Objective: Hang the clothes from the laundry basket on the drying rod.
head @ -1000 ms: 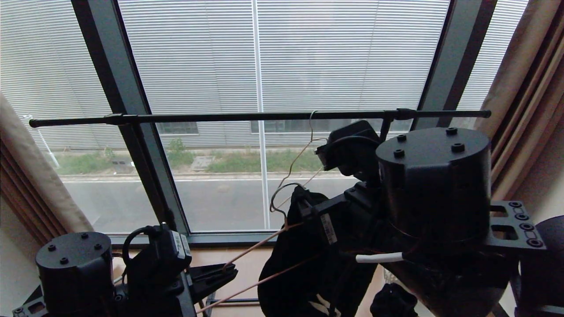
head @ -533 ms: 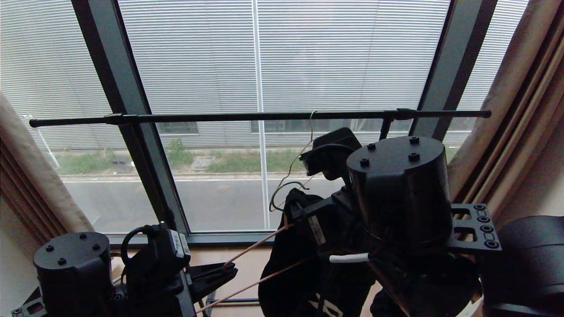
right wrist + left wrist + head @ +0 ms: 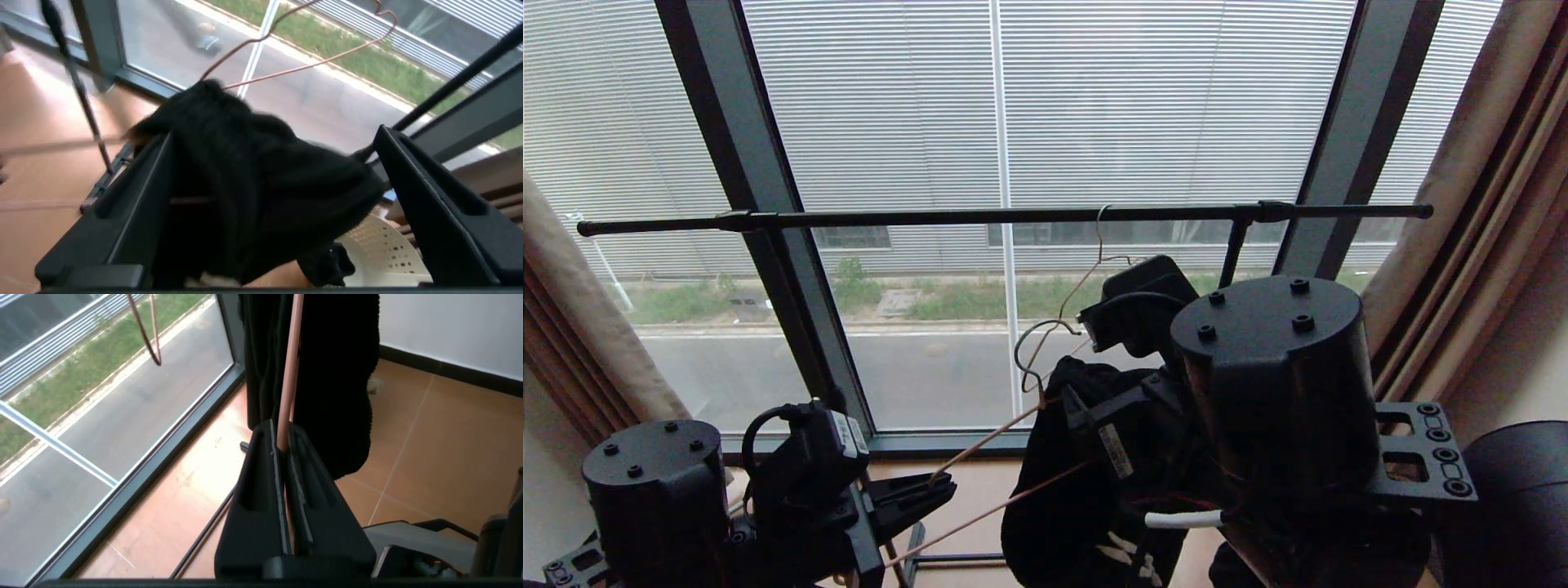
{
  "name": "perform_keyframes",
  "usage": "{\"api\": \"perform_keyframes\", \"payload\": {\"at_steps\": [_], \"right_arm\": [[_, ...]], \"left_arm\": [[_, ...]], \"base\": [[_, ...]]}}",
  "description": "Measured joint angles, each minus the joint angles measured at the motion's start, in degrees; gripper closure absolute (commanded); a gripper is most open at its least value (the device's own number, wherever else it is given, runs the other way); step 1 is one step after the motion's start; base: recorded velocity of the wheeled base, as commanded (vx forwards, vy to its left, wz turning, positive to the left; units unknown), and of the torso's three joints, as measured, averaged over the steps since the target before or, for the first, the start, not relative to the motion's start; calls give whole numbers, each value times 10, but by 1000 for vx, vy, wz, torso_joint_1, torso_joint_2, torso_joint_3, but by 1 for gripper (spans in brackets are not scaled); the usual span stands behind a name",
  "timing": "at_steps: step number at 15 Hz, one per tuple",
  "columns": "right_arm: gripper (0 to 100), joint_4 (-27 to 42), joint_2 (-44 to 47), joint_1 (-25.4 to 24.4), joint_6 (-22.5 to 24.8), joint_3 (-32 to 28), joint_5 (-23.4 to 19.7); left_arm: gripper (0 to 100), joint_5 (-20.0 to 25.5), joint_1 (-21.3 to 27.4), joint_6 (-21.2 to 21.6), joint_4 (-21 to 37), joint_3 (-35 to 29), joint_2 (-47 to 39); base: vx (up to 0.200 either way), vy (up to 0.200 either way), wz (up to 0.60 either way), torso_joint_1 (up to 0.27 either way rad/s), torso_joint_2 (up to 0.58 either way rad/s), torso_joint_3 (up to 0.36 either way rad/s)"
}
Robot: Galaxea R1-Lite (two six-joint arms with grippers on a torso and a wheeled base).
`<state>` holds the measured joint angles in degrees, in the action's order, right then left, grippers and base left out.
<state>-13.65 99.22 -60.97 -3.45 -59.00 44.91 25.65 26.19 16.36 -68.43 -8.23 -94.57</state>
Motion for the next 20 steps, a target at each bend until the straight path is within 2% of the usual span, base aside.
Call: {"api": "perform_keyframes", "payload": {"at_steps": [8,10,12,14,15,17,20], "right_arm": [[0,-1,-18,-2,-1,23,-7],[0,0,-37,6,8,43,-32],[0,0,-77,53,63,67,-147],[0,1,-113,143,140,83,-257],[0,1,-128,192,195,87,-333],[0,16,-144,260,285,90,-483],[0,164,-148,313,383,57,-633]], "left_arm": [[100,1,-6,-5,-14,5,-1],[100,3,-9,-5,-16,10,-1],[100,13,-14,-3,-20,15,0],[100,28,-15,-2,-20,16,0],[100,41,-15,-1,-20,18,0],[100,55,-15,0,-20,18,-1],[100,71,-15,1,-20,15,-4]], "base": [[0,0,0,0,0,0],[0,0,0,0,0,0],[0,0,0,0,0,0],[0,0,0,0,0,0],[0,0,0,0,0,0],[0,0,0,0,0,0],[0,0,0,0,0,0]]}}
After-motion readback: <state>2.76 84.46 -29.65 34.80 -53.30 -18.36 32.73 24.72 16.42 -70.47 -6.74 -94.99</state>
